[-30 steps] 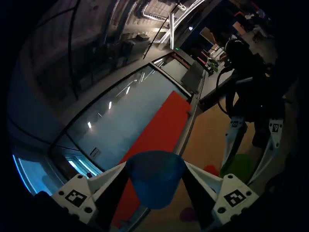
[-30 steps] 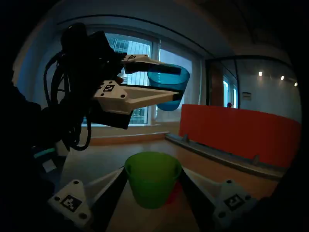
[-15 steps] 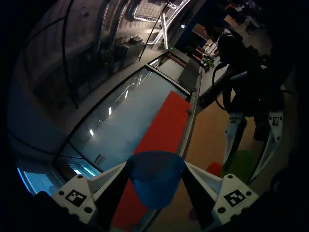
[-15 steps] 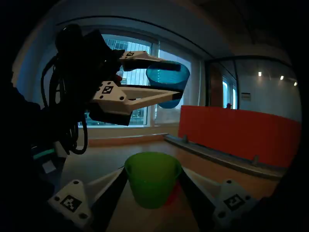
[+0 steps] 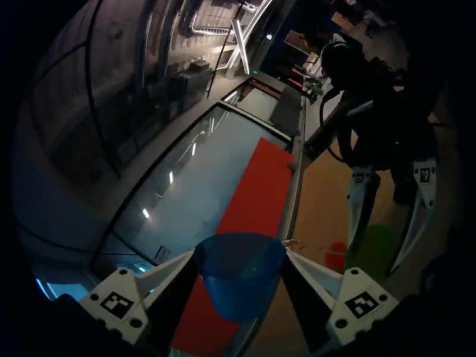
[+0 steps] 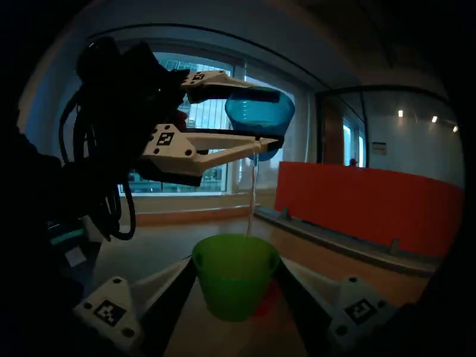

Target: Pour water

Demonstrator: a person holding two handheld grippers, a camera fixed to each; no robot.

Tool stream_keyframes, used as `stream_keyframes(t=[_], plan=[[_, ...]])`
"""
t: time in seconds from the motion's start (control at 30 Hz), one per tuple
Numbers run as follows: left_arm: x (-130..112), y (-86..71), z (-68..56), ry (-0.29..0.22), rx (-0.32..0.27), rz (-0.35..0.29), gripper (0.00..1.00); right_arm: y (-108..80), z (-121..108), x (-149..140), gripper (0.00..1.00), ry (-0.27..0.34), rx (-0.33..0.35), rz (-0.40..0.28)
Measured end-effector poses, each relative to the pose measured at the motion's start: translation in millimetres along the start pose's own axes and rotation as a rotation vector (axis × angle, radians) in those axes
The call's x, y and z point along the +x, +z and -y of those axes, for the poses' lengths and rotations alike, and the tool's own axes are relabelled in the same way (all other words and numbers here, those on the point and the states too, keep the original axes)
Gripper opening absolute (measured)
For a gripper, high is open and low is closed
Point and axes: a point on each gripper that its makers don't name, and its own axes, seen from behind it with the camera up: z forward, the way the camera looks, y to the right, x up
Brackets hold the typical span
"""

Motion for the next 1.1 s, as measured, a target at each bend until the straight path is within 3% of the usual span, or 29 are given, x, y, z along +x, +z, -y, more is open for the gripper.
stream_keyframes(t=[1.1], plan=[[14.9, -5.1, 5.8, 0.124, 0.019, -0.020, 0.87, -3.4, -3.2, 0.4, 0.91, -0.004, -0.009, -0.002]])
